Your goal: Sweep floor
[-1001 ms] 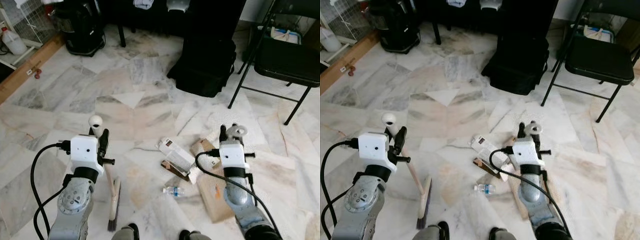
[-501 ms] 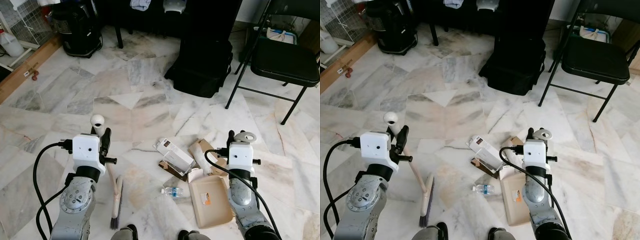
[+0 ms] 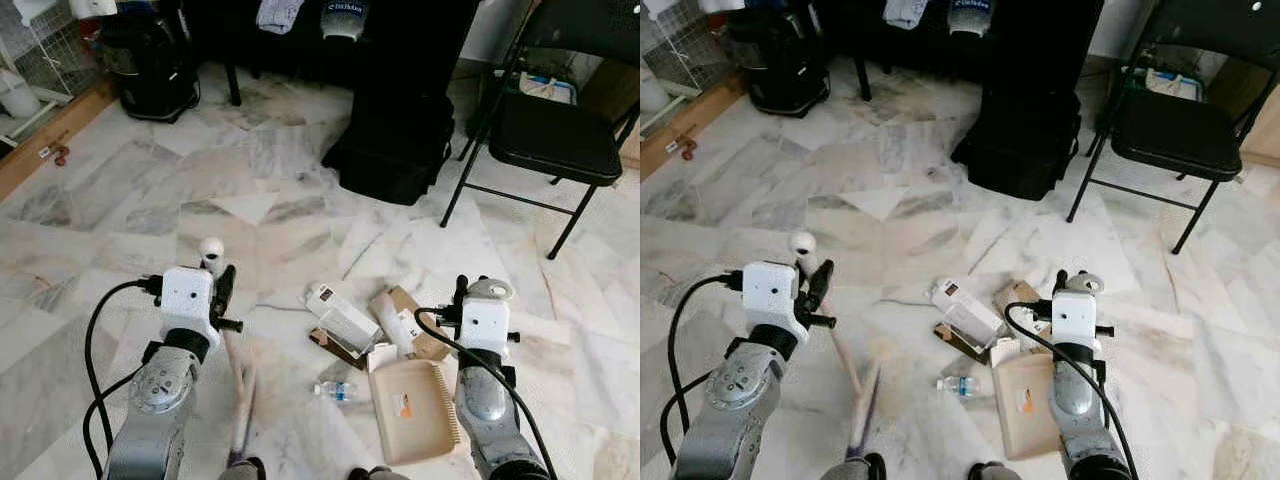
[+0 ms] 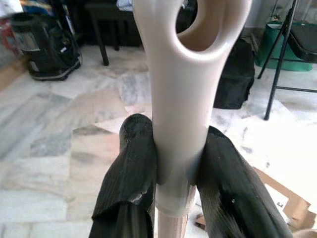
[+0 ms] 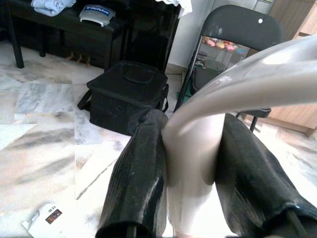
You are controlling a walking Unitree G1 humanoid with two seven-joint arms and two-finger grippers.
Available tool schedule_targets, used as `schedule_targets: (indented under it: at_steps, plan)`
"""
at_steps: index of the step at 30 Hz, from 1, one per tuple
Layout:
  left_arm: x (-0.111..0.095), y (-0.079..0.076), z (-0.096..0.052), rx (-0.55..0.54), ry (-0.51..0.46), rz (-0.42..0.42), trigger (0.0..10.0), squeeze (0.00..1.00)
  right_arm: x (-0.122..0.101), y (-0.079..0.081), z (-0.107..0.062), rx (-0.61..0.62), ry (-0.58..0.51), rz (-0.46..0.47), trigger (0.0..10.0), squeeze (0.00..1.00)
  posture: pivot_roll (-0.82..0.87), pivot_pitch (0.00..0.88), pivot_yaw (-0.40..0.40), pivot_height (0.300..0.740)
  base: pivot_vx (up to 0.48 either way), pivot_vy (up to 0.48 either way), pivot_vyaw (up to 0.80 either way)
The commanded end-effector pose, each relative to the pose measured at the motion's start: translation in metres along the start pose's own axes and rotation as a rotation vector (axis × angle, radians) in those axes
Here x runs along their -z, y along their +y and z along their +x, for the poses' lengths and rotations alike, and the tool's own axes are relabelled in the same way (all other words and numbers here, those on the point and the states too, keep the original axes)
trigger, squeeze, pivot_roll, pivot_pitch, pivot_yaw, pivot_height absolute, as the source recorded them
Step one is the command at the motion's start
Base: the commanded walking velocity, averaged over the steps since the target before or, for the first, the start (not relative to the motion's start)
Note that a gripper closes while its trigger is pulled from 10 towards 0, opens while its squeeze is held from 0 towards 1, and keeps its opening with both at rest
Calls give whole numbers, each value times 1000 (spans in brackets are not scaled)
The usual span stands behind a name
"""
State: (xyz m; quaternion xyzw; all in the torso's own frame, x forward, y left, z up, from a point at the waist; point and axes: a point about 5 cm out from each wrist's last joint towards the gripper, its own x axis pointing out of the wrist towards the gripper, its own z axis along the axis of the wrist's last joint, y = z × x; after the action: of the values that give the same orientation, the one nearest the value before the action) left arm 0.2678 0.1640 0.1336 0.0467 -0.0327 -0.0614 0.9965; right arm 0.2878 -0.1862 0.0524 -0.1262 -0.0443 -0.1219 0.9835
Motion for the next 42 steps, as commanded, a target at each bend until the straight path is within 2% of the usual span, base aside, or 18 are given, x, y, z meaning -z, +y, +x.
schedule_targets:
  at_steps: [1, 5, 6, 16, 19, 24, 26, 29, 31, 32, 35, 39, 42]
  plan:
    - [2, 4, 2, 3, 31, -10, 10000, 0, 20, 5, -16, -30, 113, 2, 10000, 0, 99, 145, -10, 740, 0, 0, 0]
    - [7, 1, 3, 33, 68, -59, 10000, 0, 20, 3, -15, -22, 113, 4, 10000, 0, 97, 138, -11, 740, 0, 0, 0]
    - [7, -1, 3, 39, 70, -98, 10000, 0, 20, 2, -15, -18, 113, 4, 10000, 0, 98, 136, -13, 740, 0, 0, 0]
    - [4, -11, 4, 37, 61, -231, 10000, 0, 17, -2, -10, -6, 97, 0, 10000, 0, 93, 133, -15, 740, 0, 0, 0]
    - [3, -12, 4, 36, 54, -260, 10000, 0, 17, -3, -10, -3, 96, -2, 10000, 0, 94, 134, -16, 740, 0, 0, 0]
    - [1, -14, 4, 42, 49, -257, 10000, 0, 17, -3, -11, -4, 96, -3, 10000, 0, 91, 136, -17, 740, 0, 0, 0]
    - [1, -12, 5, 53, 53, -227, 10000, 0, 17, -4, -11, -4, 97, -3, 10000, 0, 91, 136, -18, 740, 0, 0, 0]
    - [-3, -1, 5, 71, 42, -67, 10000, 0, 18, -3, -11, -6, 100, -4, 10000, 0, 90, 136, -18, 740, 0, 0, 0]
    - [-4, 5, 6, 55, 38, -16, 10000, 0, 18, -3, -11, -6, 101, -4, 10000, 0, 93, 137, -17, 740, 0, 0, 0]
    - [-6, 16, 8, 19, 43, 50, 10000, 0, 18, -3, -11, -6, 101, -4, 10000, 0, 93, 137, -17, 740, 0, 0, 0]
    - [-9, 24, 11, -4, 41, 142, 10000, 0, 18, -3, -10, -6, 101, -5, 10000, 0, 92, 137, -16, 740, 0, 0, 0]
    - [-11, 22, 13, -37, 14, 105, 10000, 0, 17, -3, -10, -4, 99, -4, 10000, 0, 90, 138, -15, 740, 0, 0, 0]
    - [-8, 14, 12, -22, 8, 65, 10000, 0, 17, -3, -10, -3, 97, -4, 10000, 0, 86, 141, -16, 740, 0, 0, 0]
